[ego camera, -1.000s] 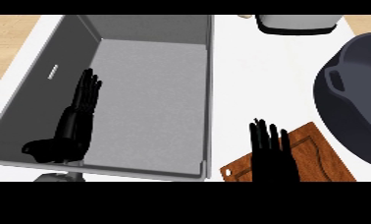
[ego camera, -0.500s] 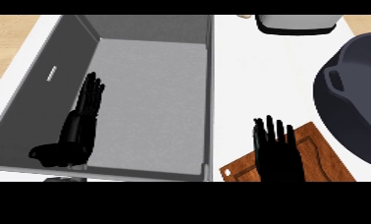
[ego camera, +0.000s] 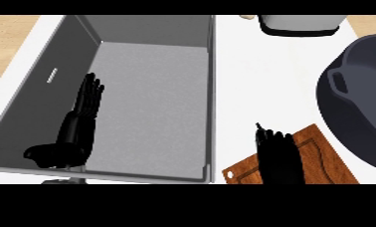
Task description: Pick the eggplant from the cutting board and place it in the pot
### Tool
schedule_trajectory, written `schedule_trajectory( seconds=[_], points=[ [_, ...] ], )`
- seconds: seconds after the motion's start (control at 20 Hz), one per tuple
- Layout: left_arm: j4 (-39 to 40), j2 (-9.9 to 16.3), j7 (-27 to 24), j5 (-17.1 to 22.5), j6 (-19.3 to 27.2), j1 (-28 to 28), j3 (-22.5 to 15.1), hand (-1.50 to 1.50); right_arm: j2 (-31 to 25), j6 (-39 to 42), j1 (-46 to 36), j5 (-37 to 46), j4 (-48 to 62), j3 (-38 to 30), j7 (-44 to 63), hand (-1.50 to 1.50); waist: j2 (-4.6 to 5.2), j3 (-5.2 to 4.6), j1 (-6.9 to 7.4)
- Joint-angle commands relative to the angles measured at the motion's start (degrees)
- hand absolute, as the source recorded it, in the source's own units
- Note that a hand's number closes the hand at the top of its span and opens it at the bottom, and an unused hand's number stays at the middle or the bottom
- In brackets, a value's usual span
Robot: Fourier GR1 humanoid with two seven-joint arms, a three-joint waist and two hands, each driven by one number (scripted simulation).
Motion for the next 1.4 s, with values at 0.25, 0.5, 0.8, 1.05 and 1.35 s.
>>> schedule_trajectory(
  seconds=[0.25,0.5,0.8,1.05,1.35],
  points=[
    [-0.3,-2.0,-0.3,-2.3,-0.2,1.2,-0.2,0.00,-2.3,-5.7,-2.1,4.5,3.0,-1.1,-6.0,1.50,0.35,0.34,-0.08],
    [5.0,-2.9,-3.5,-1.5,-1.4,-0.3,0.9,0.00,7.0,-3.7,-7.2,-1.0,6.9,-4.4,-4.9,1.50,0.54,0.34,0.21],
    [2.5,-4.1,0.4,-3.8,0.9,-2.5,-1.5,0.00,13.3,-2.1,-24.3,-16.2,20.2,-22.9,-8.6,1.50,0.99,0.43,1.69],
    [8.7,-2.9,-4.1,-1.9,-1.8,-4.7,2.3,0.00,12.3,-12.1,-32.1,-10.8,25.9,-23.5,-8.9,1.50,0.63,0.32,0.31],
    [2.4,-1.2,0.3,-1.6,-1.6,-2.0,2.9,0.00,13.7,-15.4,-36.2,-5.4,16.8,-21.2,-2.2,1.50,0.21,0.31,0.08]
  ],
)
